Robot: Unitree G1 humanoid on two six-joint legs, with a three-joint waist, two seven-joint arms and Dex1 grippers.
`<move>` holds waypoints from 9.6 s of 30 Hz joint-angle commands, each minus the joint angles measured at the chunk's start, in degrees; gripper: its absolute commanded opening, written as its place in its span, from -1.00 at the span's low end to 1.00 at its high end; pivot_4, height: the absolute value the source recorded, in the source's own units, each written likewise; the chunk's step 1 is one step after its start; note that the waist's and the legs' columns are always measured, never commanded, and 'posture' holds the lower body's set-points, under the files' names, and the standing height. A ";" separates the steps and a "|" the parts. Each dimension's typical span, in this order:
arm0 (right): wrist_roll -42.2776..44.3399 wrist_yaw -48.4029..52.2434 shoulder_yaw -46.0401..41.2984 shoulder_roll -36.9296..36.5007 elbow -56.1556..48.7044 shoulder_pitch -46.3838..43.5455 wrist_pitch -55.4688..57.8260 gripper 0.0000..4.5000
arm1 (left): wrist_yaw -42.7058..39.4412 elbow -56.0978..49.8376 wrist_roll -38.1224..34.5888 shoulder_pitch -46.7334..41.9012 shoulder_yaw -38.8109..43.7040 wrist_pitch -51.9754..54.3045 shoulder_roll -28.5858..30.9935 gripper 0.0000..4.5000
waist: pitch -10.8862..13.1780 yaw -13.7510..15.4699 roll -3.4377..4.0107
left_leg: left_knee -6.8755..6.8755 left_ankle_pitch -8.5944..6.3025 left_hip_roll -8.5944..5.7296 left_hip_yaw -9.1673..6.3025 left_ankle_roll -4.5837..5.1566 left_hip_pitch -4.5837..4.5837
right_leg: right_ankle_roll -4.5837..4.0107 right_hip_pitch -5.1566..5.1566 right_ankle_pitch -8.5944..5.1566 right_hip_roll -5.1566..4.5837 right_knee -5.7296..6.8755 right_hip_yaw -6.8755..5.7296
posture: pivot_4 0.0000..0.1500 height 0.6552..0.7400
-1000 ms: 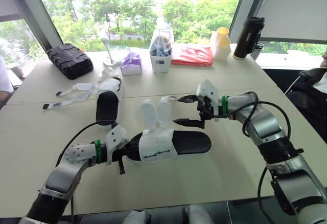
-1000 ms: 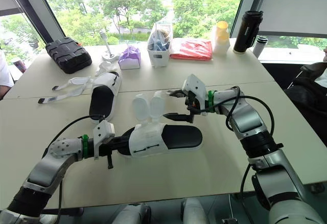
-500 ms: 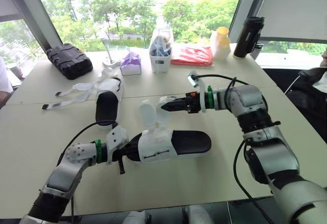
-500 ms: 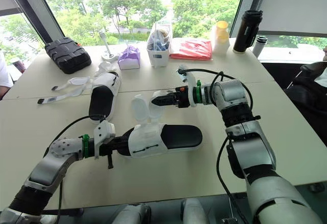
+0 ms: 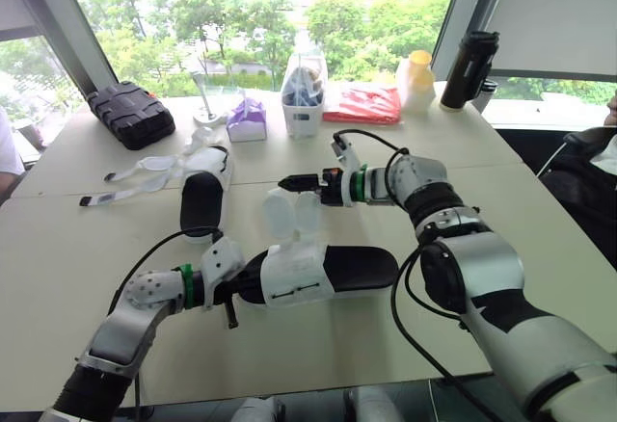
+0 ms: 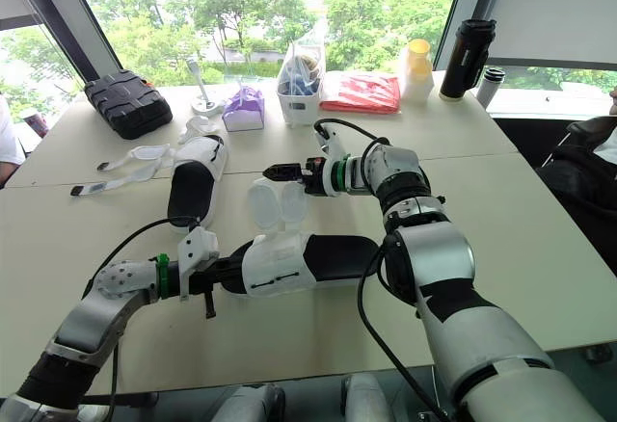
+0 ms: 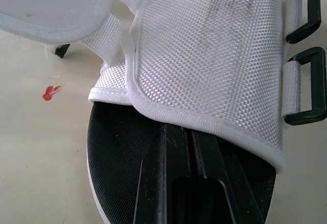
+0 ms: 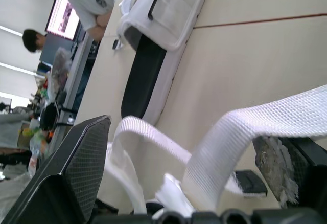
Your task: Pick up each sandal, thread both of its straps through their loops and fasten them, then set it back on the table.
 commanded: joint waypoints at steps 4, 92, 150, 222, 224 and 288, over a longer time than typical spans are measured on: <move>0.44 -3.43 -5.82 0.24 2.59 -3.70 -3.52 1.00 | 0.21 -1.03 0.73 1.29 -1.34 0.87 -0.02 -0.97 | 0.00 -0.11 0.01 | -0.01 0.00 -0.03 0.00 0.00 0.01 | 0.00 0.00 0.00 -0.01 0.01 0.01 | 1.00 1.00; 33.60 28.19 33.50 -55.26 -80.28 44.06 2.01 0.98 | -1.13 -1.18 1.97 2.95 -4.47 0.32 0.65 -1.00 | -0.18 0.66 0.23 | 0.16 -0.05 0.24 -0.10 0.10 0.14 | -0.05 0.33 -0.22 -0.03 -0.14 -0.04 | 1.00 1.00; 19.63 20.36 27.56 -18.08 -57.89 21.87 20.62 -0.99 | 1.87 -3.57 1.93 4.02 -4.53 2.71 -1.02 -1.00 | -0.27 0.40 0.20 | 0.14 -0.11 -0.11 -0.05 0.19 0.06 | 0.17 0.25 -0.11 -0.14 -0.14 -0.07 | 1.00 1.00; 2.79 29.13 26.84 -20.69 -72.79 29.62 2.20 -0.99 | 3.02 -4.14 1.76 3.36 -5.23 3.21 -1.43 -1.00 | -0.30 0.27 0.24 | 0.04 -0.11 -0.23 -0.27 0.18 0.04 | 0.21 0.17 -0.12 -0.34 -0.10 -0.08 | 1.00 1.00; 3.11 28.93 26.65 -20.88 -73.43 29.79 2.56 -0.99 | 3.07 -4.13 1.72 3.33 -5.23 3.23 -1.47 -1.00 | -0.30 0.26 0.24 | 0.04 -0.11 -0.23 -0.26 0.18 0.04 | 0.21 0.17 -0.12 -0.34 -0.10 -0.08 | 1.00 1.00; 11.62 6.99 25.36 -29.35 -98.23 58.84 9.26 0.97 | 4.10 -2.92 2.58 3.50 -6.28 2.32 -2.45 -1.00 | -0.35 1.62 0.07 | 0.10 -0.18 -0.19 -0.20 0.30 0.04 | 0.69 0.27 -0.44 -0.44 -0.18 -0.05 | 1.00 1.00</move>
